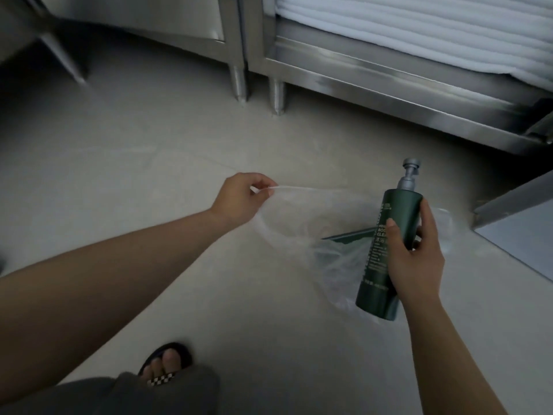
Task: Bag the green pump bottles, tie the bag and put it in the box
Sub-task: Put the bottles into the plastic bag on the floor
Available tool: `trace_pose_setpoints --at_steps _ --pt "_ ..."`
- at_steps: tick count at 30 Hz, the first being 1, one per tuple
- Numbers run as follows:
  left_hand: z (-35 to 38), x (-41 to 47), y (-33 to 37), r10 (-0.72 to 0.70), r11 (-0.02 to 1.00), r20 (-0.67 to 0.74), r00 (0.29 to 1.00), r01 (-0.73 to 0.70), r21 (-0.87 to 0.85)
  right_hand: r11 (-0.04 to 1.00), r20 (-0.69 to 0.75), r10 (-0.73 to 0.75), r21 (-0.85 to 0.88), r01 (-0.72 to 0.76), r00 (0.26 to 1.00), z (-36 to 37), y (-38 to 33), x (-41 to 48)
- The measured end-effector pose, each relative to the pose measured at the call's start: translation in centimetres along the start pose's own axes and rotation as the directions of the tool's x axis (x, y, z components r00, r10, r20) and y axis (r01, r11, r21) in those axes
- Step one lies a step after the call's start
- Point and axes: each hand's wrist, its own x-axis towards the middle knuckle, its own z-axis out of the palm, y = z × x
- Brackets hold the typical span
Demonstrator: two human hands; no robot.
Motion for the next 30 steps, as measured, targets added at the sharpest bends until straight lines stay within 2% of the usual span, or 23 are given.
trace_pose_setpoints --at_steps 5,9,13,17,21,25,30 --pt "-4.1 -2.2 -2.2 -0.075 0.997 -0.056 0.996 0.077 0.026 0.999 0.078 -0.039 0.037 0.036 0.996 3.1 -1.4 0.2" --pt "-4.7 -3.3 -3.9 -0.126 0.991 0.019 0.992 0.126 0.034 0.997 0.138 -0.057 0.059 0.049 0.989 5.0 -2.2 -0.3" --pt "-3.0 -1.8 -3.3 -0.043 0.982 0.087 0.995 0.026 0.188 0.999 0.188 -0.030 0.023 0.026 0.982 5.0 -1.3 -1.0" --pt "0.0 0.4 -1.1 0.062 0.985 0.114 0.992 -0.079 0.151 0.997 0.145 0.059 -0.064 -0.050 0.988 3.1 1.5 -1.9" --pt "3.4 1.6 0.3 0.141 0.975 0.224 0.964 -0.175 0.137 0.980 0.086 0.155 -0.142 -0.142 0.984 0.9 4.3 -3.6" --pt "5.9 2.5 0.7 0.081 0.971 0.353 0.932 -0.154 0.183 0.969 0.054 0.198 -0.162 -0.187 0.979 -0.5 5.4 -4.8" --pt "7.2 1.8 0.3 0.030 0.977 0.443 0.896 -0.120 0.177 0.984 0.015 0.138 -0.115 -0.135 0.990 -1.1 4.1 -4.5"
